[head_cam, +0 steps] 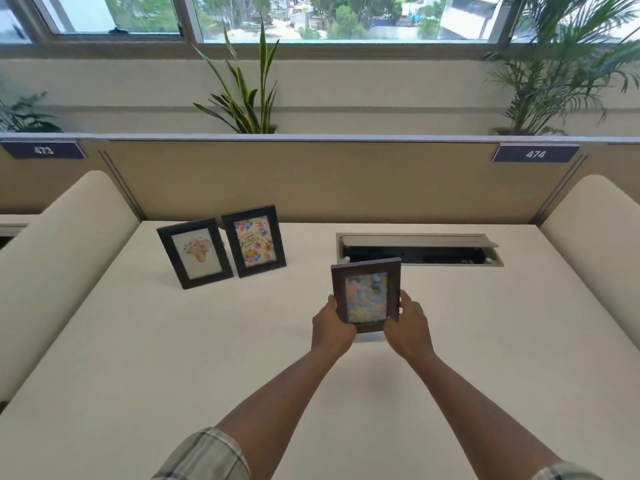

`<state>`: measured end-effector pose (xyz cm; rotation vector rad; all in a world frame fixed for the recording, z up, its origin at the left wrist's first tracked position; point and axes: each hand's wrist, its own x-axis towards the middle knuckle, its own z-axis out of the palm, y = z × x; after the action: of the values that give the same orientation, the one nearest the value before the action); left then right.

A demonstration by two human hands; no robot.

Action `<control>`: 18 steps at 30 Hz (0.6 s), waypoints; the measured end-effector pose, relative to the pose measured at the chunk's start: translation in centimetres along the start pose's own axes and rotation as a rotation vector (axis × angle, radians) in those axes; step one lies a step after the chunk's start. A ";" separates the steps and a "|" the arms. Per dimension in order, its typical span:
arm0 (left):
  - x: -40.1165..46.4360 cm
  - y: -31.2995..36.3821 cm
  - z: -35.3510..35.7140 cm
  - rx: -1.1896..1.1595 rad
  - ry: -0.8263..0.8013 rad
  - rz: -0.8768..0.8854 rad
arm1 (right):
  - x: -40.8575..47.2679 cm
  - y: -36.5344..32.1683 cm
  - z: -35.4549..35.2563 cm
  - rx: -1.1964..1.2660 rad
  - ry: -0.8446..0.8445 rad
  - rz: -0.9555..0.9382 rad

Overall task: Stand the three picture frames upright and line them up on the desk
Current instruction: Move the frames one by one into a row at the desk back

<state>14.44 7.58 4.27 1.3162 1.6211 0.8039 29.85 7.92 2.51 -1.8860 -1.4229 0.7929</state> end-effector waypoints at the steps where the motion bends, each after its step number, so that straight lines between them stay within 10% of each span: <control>1: 0.9 -0.2 -1.2 -0.023 0.026 -0.009 | 0.8 -1.2 1.1 -0.004 -0.021 -0.026; 18: 17.8 -1.4 -8.1 -0.143 0.180 -0.052 | 16.5 -9.5 9.4 -0.065 -0.191 -0.072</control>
<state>5.50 24.92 2.31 1.1230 1.6962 1.0116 20.83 27.16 2.71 -1.8353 -1.6420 0.9215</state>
